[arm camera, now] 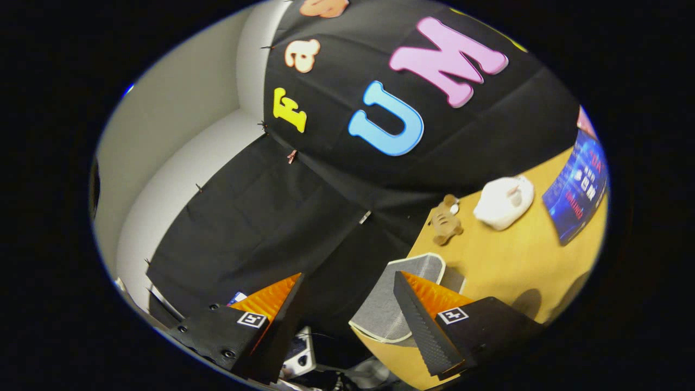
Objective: Open the storage box then place both shoes into the box .Put the left shoe in first, then the right shoe, with the right side of both shoes facing outward in a uniform manner.
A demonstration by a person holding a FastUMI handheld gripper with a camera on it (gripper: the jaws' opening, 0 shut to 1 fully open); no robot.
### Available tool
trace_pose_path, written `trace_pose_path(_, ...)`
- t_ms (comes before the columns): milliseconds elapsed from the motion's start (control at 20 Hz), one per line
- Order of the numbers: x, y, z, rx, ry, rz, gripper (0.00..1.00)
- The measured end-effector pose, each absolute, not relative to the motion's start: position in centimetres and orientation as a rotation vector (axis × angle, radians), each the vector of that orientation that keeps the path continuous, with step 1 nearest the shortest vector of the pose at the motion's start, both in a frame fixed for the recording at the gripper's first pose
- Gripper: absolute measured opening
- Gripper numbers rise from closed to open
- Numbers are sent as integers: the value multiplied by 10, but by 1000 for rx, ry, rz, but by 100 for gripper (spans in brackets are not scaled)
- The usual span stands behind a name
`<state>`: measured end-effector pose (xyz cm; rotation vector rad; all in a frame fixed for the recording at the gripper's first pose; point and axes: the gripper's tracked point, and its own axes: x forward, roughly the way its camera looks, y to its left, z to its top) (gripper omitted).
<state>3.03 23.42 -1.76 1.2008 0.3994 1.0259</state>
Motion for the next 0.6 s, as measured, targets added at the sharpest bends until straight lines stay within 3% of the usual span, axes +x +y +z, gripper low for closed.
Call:
trace_pose_path(300,40,313,-84,1367,702,1182,98)
trace_pose_path(600,40,377,-165,1438,1023,1180,96)
